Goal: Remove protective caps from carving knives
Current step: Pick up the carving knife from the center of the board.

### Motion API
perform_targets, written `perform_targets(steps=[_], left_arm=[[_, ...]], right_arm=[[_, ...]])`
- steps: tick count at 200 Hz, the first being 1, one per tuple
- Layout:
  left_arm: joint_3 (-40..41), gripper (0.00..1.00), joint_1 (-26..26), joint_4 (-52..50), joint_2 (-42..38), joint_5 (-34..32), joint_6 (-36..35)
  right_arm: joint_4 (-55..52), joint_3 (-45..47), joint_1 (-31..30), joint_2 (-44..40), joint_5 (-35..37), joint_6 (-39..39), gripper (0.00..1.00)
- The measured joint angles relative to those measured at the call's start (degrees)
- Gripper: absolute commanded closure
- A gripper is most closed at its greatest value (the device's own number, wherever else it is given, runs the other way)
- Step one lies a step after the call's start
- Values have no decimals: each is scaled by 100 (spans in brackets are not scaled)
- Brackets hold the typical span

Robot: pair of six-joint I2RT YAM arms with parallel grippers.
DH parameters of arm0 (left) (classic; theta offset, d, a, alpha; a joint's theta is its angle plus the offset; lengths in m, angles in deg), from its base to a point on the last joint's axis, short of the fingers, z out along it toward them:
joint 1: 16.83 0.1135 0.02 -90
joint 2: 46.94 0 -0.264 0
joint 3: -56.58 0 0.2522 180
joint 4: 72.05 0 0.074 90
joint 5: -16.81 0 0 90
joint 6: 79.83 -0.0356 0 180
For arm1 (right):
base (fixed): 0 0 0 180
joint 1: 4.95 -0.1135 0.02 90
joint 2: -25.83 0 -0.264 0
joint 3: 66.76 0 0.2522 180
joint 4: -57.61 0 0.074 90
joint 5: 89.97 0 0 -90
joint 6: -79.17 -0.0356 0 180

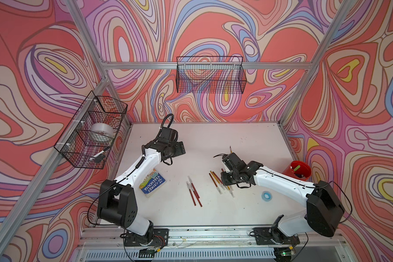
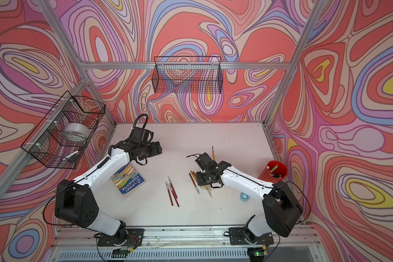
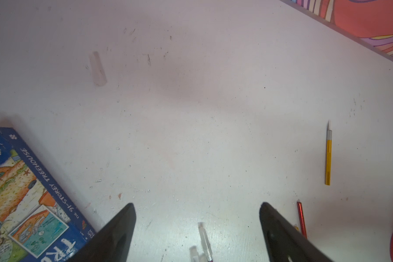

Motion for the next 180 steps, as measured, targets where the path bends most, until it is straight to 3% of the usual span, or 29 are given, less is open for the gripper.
perform_targets(steps=[67, 122, 180], left_arm=[[240, 10, 42, 48, -205, 61, 133], [857, 9, 439, 144, -247, 251, 284], [1235, 7, 728, 142, -922, 138, 369]], right_arm=[[267, -573, -675, 973, -20, -39, 78], [444, -1283, -1154, 1818, -66, -35, 78], [492, -1978, -1377, 2745, -190, 37, 78]])
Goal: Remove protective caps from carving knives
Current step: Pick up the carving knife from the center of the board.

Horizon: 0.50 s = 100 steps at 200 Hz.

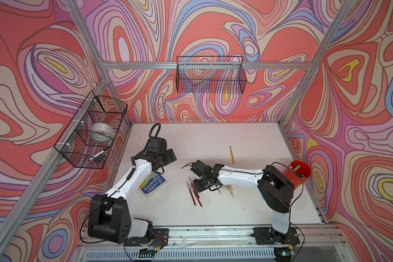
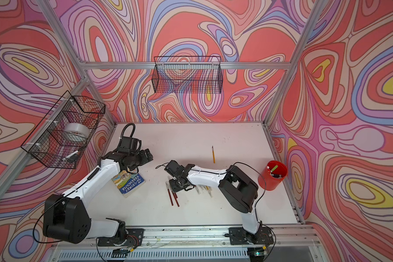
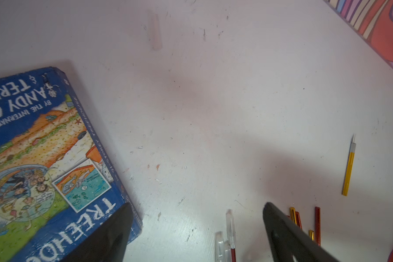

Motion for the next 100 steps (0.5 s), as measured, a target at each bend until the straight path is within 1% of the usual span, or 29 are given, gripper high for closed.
perform_targets(steps=[37, 100], left_arm=[[22, 7, 103, -7, -114, 2, -2], [103, 6, 181, -15, -210, 9, -7]], right_arm=[[-24, -354, -20, 374, -15, 90, 78], [-181, -782, -22, 697, 149, 205, 79]])
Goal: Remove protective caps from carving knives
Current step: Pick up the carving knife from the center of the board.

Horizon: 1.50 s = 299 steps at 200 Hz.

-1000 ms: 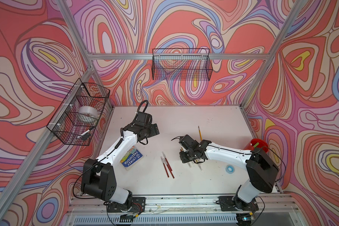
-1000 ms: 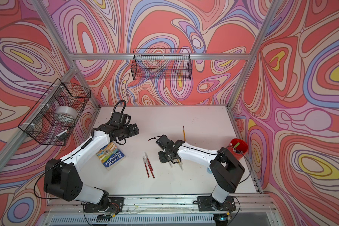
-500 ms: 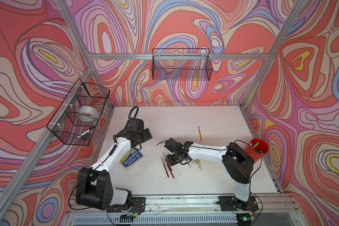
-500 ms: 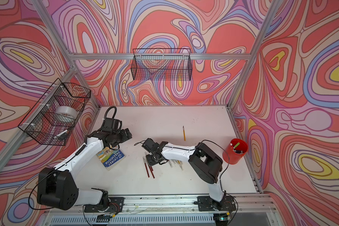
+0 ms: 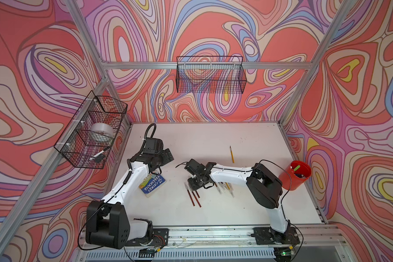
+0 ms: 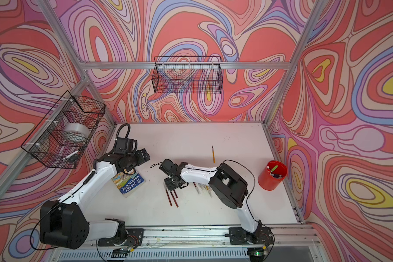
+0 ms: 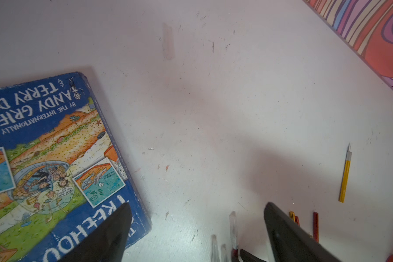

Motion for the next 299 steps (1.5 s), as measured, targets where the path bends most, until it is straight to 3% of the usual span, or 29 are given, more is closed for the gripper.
perform_targets(steps=[68, 160, 217, 299], left_arm=[[37, 6, 28, 2, -7, 118, 0], [203, 7, 28, 20, -7, 199, 0], [278, 7, -96, 332, -98, 457, 2], [72, 10, -1397, 1117, -160, 1097, -39]], right_arm=[[-129, -389, 37, 262, 450, 107, 97], [-92, 2, 396, -164, 505, 129, 100], [332, 332, 855, -1143, -240, 105, 100], [1296, 796, 1899, -2358, -1491, -195, 100]])
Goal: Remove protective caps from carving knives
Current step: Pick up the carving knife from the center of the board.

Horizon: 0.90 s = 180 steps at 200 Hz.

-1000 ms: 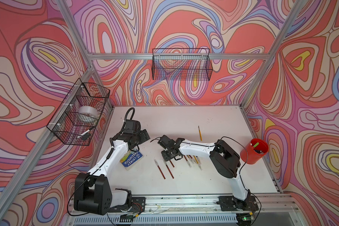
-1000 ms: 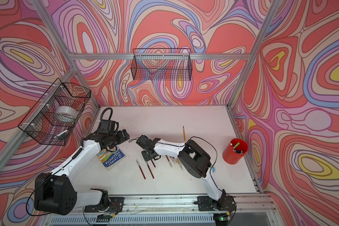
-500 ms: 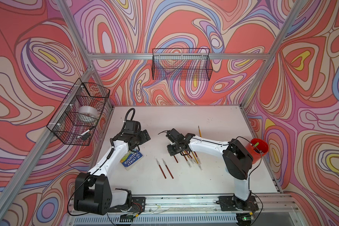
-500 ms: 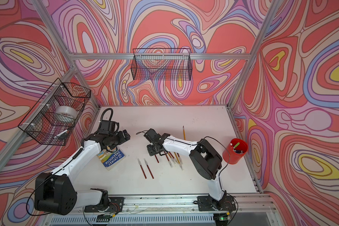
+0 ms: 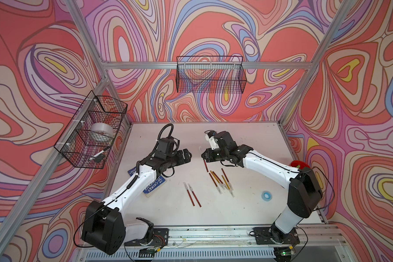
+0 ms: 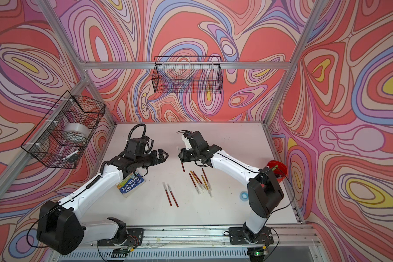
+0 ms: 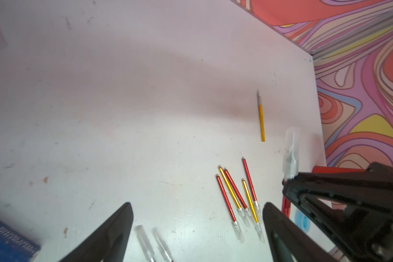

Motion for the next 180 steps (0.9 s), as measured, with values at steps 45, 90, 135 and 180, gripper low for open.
perform_targets(steps=[45, 90, 135, 180], left_arm=[[-85, 17, -610, 643, -17, 326, -7], [-651, 23, -1143, 997, 212, 575, -92], [-927, 35, -1322, 1060, 448, 612, -155], [-927, 36, -1394, 1043, 444, 538, -243]], right_arm=[[501, 212, 542, -343, -645, -330, 100], [796, 291, 577, -557, -1051, -599, 100], [1014, 328, 684, -597, -1222, -815, 100], [1207, 352, 754, -638, -1388, -1016, 100]])
